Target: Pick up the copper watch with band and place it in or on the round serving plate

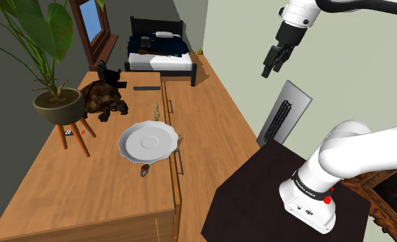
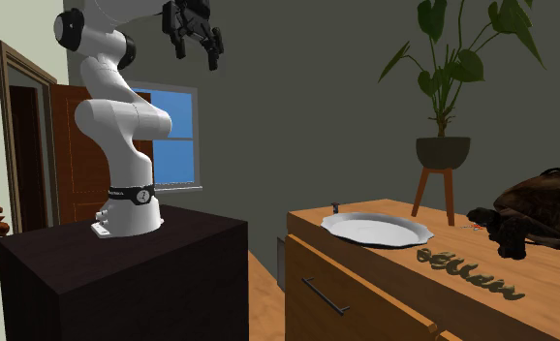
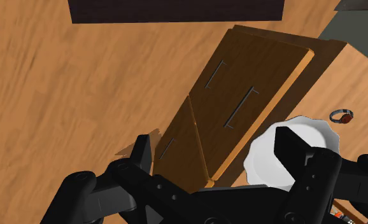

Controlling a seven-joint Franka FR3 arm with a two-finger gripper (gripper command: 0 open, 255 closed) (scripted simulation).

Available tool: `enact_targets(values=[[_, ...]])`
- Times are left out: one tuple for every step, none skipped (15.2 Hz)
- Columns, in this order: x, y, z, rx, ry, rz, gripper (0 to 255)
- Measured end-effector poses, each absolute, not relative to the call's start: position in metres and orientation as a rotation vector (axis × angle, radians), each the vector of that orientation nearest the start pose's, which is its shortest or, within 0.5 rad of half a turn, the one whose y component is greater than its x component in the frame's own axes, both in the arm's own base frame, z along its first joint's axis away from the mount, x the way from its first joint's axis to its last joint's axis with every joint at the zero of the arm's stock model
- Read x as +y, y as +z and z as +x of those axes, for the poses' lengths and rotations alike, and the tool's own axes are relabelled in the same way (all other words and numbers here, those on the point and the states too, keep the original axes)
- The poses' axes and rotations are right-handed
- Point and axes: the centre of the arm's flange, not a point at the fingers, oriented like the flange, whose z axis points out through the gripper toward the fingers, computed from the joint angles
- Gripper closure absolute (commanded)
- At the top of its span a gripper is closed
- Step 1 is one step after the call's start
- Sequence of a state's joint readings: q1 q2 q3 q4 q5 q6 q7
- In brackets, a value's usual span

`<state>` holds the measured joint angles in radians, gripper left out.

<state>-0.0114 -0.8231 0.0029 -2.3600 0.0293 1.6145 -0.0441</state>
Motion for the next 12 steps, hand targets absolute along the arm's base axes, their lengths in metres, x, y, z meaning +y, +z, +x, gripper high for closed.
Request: enact_targets(values=[[0.001, 0.604, 0.301, -0.054, -0.122, -3.114, 0], [0.005, 0.600, 0.304, -0.057, -0.120, -3.114, 0], [0.013, 0.595, 0.310, -0.062, -0.118, -3.114, 0], [0.019, 0.587, 0.313, -0.067, -0.115, -3.114, 0], [0.028, 0.579, 0.318, -0.073, -0.112, -3.115, 0], [0.038, 0.573, 0.321, -0.079, -0.110, -3.115, 0], [0.047, 0.565, 0.328, -0.085, -0.107, -3.116, 0], [0.055, 0.556, 0.334, -0.091, -0.104, -3.116, 0], [0.063, 0.548, 0.339, -0.097, -0.102, -3.116, 0], [0.075, 0.539, 0.344, -0.104, -0.099, -3.117, 0], [0.085, 0.533, 0.349, -0.110, -0.097, -3.117, 0], [0.092, 0.524, 0.355, -0.116, -0.094, -3.117, 0]])
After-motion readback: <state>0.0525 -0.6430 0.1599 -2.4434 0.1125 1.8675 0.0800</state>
